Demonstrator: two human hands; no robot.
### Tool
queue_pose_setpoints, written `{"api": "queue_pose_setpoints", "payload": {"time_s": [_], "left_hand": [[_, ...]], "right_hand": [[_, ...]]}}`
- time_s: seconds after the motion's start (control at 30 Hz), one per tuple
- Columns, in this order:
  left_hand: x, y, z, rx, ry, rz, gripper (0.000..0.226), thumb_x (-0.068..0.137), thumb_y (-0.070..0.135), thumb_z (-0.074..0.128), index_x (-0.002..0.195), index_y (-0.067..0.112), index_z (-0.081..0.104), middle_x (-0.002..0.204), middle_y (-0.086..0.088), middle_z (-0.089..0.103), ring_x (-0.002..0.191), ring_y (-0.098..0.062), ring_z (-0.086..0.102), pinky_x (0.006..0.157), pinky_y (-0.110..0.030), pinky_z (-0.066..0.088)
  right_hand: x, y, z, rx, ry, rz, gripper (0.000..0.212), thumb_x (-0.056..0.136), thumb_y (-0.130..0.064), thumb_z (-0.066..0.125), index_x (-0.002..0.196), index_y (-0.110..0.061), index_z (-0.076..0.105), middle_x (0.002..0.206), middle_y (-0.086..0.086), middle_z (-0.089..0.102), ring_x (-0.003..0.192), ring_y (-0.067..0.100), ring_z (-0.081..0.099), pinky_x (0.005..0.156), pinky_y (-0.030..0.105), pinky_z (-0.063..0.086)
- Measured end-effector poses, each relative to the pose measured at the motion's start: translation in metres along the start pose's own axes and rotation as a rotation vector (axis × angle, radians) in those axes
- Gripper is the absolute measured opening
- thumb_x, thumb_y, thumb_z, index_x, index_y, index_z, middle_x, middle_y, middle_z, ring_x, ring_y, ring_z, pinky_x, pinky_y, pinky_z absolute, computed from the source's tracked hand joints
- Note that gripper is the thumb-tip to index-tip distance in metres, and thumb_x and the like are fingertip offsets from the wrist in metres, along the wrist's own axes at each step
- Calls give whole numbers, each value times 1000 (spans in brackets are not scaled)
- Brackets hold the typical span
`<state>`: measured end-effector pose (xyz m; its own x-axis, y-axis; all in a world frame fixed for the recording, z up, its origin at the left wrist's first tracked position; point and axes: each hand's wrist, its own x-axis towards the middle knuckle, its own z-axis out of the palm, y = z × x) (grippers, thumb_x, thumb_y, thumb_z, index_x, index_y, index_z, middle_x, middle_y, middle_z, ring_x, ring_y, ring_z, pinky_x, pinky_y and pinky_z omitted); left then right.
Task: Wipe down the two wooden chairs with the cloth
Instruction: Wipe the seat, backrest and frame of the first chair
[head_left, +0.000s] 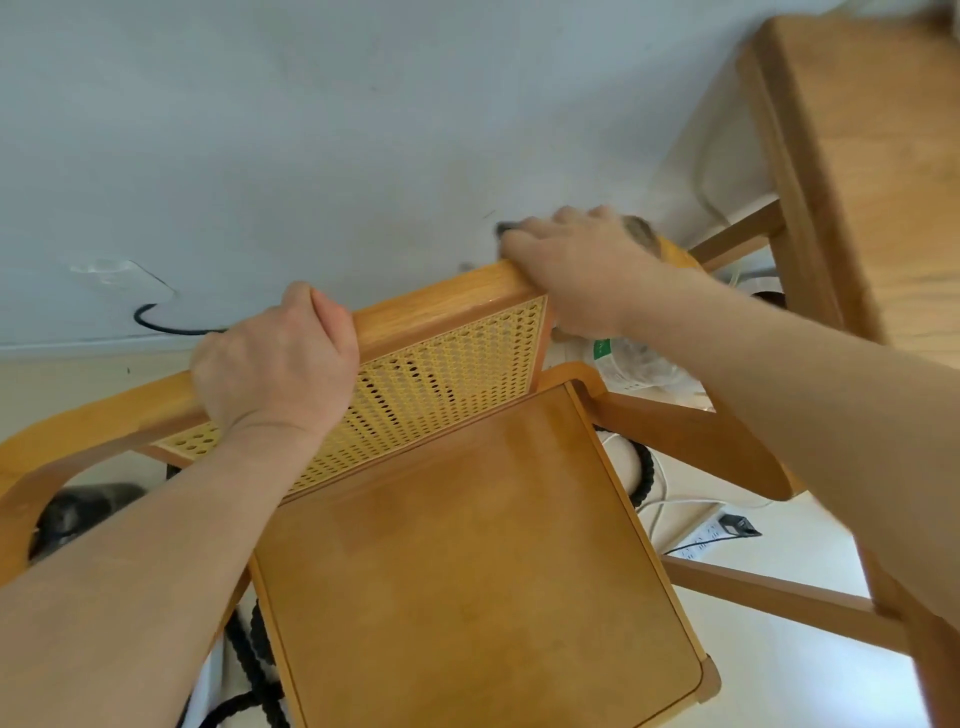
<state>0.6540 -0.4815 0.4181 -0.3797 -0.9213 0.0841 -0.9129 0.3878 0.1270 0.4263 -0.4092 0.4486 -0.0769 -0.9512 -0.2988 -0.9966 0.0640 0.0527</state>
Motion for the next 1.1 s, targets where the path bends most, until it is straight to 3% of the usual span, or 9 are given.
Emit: {"api": "queue_pose_setpoints", "payload": {"time_s": [0.23, 0.33, 0.4, 0.5, 0.6, 0.73, 0.93, 1.0, 1.1], "left_hand": [[-1, 3, -4, -12, 2, 1, 35, 99, 32, 25, 79, 13, 47, 61, -16, 55, 60, -35, 50, 61, -38, 36], [1, 2, -5, 6, -52, -10, 34, 98, 33, 23, 80, 15, 45, 54, -4, 38, 58, -28, 41, 60, -36, 34], [3, 0, -7, 13, -80, -17, 33, 98, 33, 22, 81, 16, 44, 51, -2, 31, 57, -27, 39, 59, -35, 31], [4, -2, -7, -2, -88, -5, 33, 98, 33, 22, 81, 15, 44, 50, -2, 31, 48, -23, 32, 58, -35, 29], [2, -5, -5, -29, -76, 13, 33, 98, 32, 23, 79, 14, 44, 48, -2, 31, 44, -20, 26, 57, -35, 28], [2, -5, -7, -62, -83, 30, 31, 98, 32, 24, 79, 16, 43, 50, -1, 31, 54, -26, 39, 60, -35, 30], [-2, -5, -4, -74, -26, 57, 33, 97, 29, 22, 76, 14, 42, 48, 0, 34, 45, -23, 36, 59, -35, 29], [-1, -5, -2, -62, -20, 51, 32, 98, 29, 23, 76, 15, 42, 48, 1, 31, 52, -26, 40, 61, -35, 28], [-1, -4, 0, -31, -13, 51, 32, 97, 30, 23, 77, 15, 41, 49, 2, 30, 53, -26, 40, 60, -35, 28]], "right_hand": [[17, -96, 2, 68, 181, -228, 42, 85, -20, 50, 126, -24, 45, 121, -2, 54, 110, 25, 53, 88, 39, 37], [-2, -45, 13, 146, 209, 2, 45, 83, -37, 51, 127, -30, 47, 123, -1, 54, 115, 28, 51, 101, 45, 33], [-23, -1, 24, 99, 221, 239, 51, 83, -34, 55, 132, -25, 44, 128, 7, 52, 120, 34, 47, 104, 50, 33], [-47, 31, 33, 180, 164, 534, 54, 88, -22, 57, 137, -11, 35, 128, 21, 47, 112, 44, 49, 85, 52, 47], [-71, 26, 43, 197, 80, 711, 63, 95, -27, 54, 146, -12, 20, 132, 25, 43, 109, 48, 53, 71, 45, 43], [-132, 10, 54, 169, 20, 830, 64, 94, -34, 56, 142, -13, 20, 126, 27, 49, 98, 49, 59, 68, 46, 47], [-101, 25, 42, 160, 39, 833, 40, 89, -25, 62, 114, -11, 33, 89, 17, 59, 67, 33, 57, 53, 39, 49], [-66, 28, 32, 131, 69, 770, 38, 89, -19, 62, 115, -8, 37, 97, 18, 58, 72, 33, 53, 54, 37, 42], [-16, 17, 17, 46, 123, 493, 38, 82, -12, 61, 118, -11, 48, 110, 16, 56, 94, 39, 56, 71, 46, 48]]}}
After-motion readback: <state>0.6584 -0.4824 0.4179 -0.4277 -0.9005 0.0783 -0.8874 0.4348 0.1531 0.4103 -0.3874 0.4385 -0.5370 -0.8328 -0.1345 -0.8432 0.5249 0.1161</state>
